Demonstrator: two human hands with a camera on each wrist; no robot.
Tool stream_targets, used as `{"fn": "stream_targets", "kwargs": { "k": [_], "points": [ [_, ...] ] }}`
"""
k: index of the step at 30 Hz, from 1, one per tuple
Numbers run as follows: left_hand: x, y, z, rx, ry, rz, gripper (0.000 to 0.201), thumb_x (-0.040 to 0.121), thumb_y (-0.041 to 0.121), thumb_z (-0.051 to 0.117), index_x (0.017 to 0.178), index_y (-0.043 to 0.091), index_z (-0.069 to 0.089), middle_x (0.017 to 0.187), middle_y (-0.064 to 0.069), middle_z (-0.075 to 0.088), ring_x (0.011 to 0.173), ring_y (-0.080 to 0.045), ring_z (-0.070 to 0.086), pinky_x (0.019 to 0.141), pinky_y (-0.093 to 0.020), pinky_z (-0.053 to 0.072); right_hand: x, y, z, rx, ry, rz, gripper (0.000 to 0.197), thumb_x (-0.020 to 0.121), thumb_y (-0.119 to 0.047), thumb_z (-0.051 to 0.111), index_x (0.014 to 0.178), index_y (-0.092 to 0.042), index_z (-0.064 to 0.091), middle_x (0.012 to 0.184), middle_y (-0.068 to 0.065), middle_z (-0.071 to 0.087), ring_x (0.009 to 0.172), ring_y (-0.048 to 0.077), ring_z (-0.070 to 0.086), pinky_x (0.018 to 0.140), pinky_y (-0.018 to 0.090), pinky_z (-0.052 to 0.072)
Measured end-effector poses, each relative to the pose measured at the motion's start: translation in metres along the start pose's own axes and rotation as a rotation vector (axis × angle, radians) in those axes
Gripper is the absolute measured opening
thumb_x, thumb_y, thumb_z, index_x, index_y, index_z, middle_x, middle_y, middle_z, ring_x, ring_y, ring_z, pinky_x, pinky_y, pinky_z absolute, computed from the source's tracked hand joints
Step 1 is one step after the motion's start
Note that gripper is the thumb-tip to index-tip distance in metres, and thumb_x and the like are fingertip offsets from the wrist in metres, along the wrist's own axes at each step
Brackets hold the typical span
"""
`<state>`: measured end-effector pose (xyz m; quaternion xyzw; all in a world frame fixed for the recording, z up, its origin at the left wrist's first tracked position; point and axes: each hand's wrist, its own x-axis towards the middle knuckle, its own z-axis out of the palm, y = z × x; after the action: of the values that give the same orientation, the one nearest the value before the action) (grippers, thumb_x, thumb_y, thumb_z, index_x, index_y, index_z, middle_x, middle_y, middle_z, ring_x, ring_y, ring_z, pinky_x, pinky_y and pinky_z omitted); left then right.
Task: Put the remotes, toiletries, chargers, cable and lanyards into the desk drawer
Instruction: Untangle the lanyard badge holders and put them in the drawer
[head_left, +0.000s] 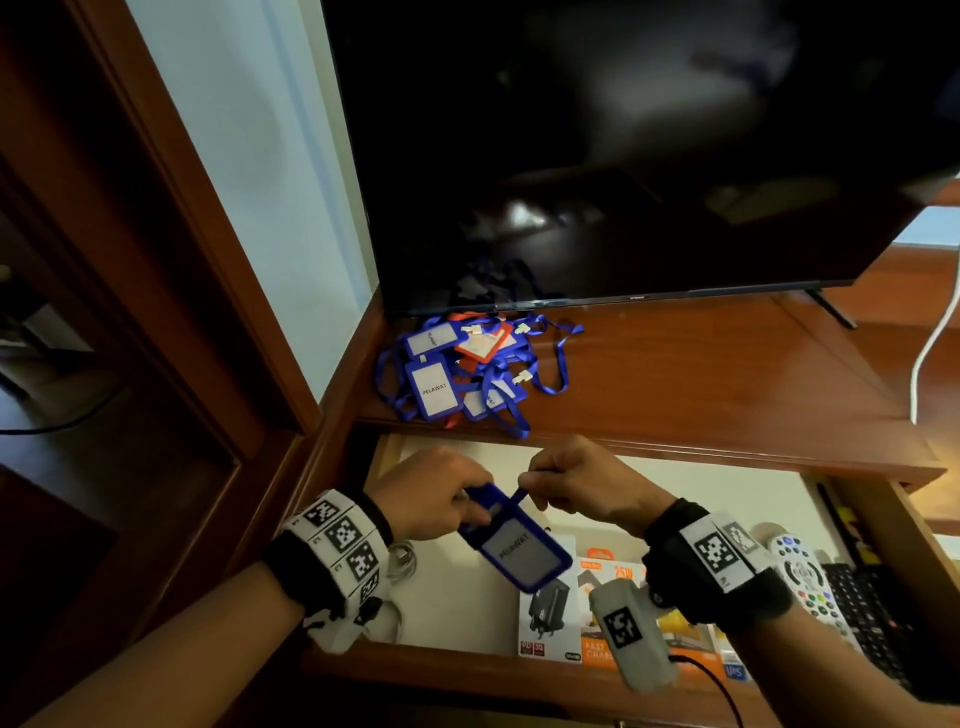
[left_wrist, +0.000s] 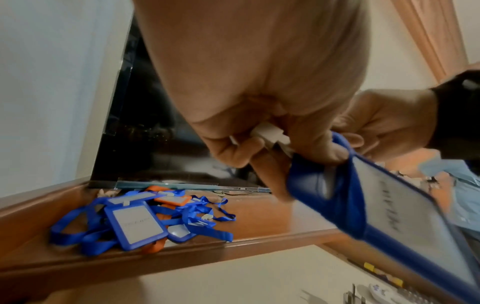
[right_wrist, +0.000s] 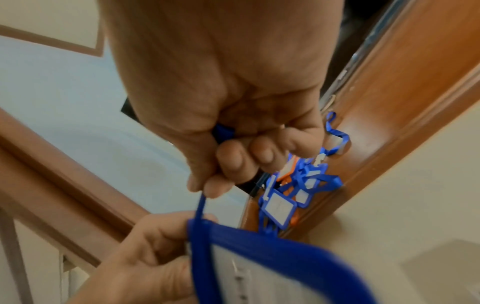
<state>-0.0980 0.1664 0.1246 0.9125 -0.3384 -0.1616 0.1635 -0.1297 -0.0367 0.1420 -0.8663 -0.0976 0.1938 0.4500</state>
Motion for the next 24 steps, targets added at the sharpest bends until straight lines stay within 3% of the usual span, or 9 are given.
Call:
{"fn": "stream_targets", "kwargs": {
  "k": [3,5,7,9,11,13,15,19,24],
  "points": [
    [-0.001,-0.008,0.0,-0.349,0.014,0.014,0.006,0.083,0.016,0.07,0.086,0.018,0.064,0.087,0.002,0.066,0.085,-0.011,0.062,0.077,-0.032,0.053,-0.002,0.011,0.002,0.21,-0.025,0.01,0.036,0.095,-0.021,0.053,0.06,-0.012,0.056,0.057,0.01,0.046,0.048,0.012,0.037,0.048,0.021,0.03],
    [-0.002,-0.006,0.0,-0.636,0.079,0.013,0.015,0.083,0.008,0.068,0.09,0.021,0.064,0.085,0.01,0.067,0.087,-0.006,0.065,0.076,-0.023,0.053,-0.005,0.015,0.003,0.362,-0.001,-0.015,0.035,0.094,-0.027,0.054,0.06,-0.02,0.06,0.06,0.007,0.053,0.053,0.014,0.046,0.051,0.024,0.034],
    [0.0,-0.001,-0.001,-0.853,0.165,0.03,0.017,0.083,0.007,0.065,0.096,0.02,0.065,0.086,0.011,0.07,0.094,-0.007,0.065,0.08,-0.023,0.053,-0.008,0.014,0.006,0.496,0.02,-0.068,0.026,0.091,-0.029,0.055,0.067,-0.026,0.066,0.064,0.0,0.062,0.058,0.015,0.057,0.053,0.022,0.043],
    [0.003,0.01,0.001,-1.054,0.277,0.05,0.02,0.083,0.01,0.061,0.101,0.017,0.064,0.092,0.01,0.072,0.101,-0.011,0.065,0.08,-0.024,0.053,-0.011,0.013,0.01,0.671,0.051,-0.083,0.019,0.092,-0.019,0.051,0.078,-0.016,0.063,0.061,-0.002,0.066,0.055,0.011,0.061,0.051,0.019,0.049],
    [0.008,0.019,0.004,-1.204,0.407,0.055,0.023,0.082,0.017,0.058,0.104,0.015,0.063,0.1,0.004,0.072,0.108,-0.018,0.064,0.08,-0.025,0.053,-0.01,0.011,0.014,0.785,0.052,-0.12,0.015,0.093,-0.013,0.053,0.079,-0.009,0.058,0.054,-0.002,0.061,0.048,0.009,0.056,0.048,0.019,0.048],
    [0.013,0.027,0.007,-1.31,0.494,0.054,0.027,0.081,0.032,0.065,0.106,0.021,0.065,0.107,0.002,0.07,0.112,-0.021,0.062,0.08,-0.026,0.054,-0.006,0.01,0.017,0.844,0.048,-0.2,0.02,0.084,-0.029,0.058,0.081,-0.009,0.059,0.054,0.002,0.054,0.047,0.012,0.048,0.048,0.022,0.044],
    [0.017,0.033,0.009,-1.451,0.535,0.049,0.038,0.076,0.043,0.072,0.108,0.023,0.068,0.115,-0.003,0.068,0.114,-0.023,0.061,0.081,-0.028,0.054,0.001,0.009,0.015,0.882,0.051,-0.194,0.025,0.088,-0.032,0.051,0.083,-0.009,0.06,0.053,0.005,0.047,0.046,0.013,0.041,0.048,0.023,0.041],
    [0.02,0.035,0.013,-1.55,0.649,0.003,0.029,0.085,0.019,0.055,0.11,0.012,0.068,0.119,-0.014,0.065,0.115,-0.029,0.059,0.086,-0.033,0.053,0.016,0.009,0.017,0.951,-0.01,-0.152,0.03,0.101,-0.019,0.035,0.083,-0.007,0.055,0.05,0.003,0.04,0.044,0.012,0.034,0.047,0.024,0.037],
    [0.012,0.016,0.02,-1.526,0.719,-0.061,0.033,0.083,0.013,0.054,0.113,0.001,0.063,0.115,-0.016,0.067,0.111,-0.027,0.062,0.086,-0.03,0.053,0.038,0.02,0.028,0.976,-0.201,-0.045,0.033,0.101,-0.021,0.034,0.077,-0.01,0.055,0.052,0.005,0.042,0.047,0.016,0.035,0.048,0.025,0.035]
  ]
}}
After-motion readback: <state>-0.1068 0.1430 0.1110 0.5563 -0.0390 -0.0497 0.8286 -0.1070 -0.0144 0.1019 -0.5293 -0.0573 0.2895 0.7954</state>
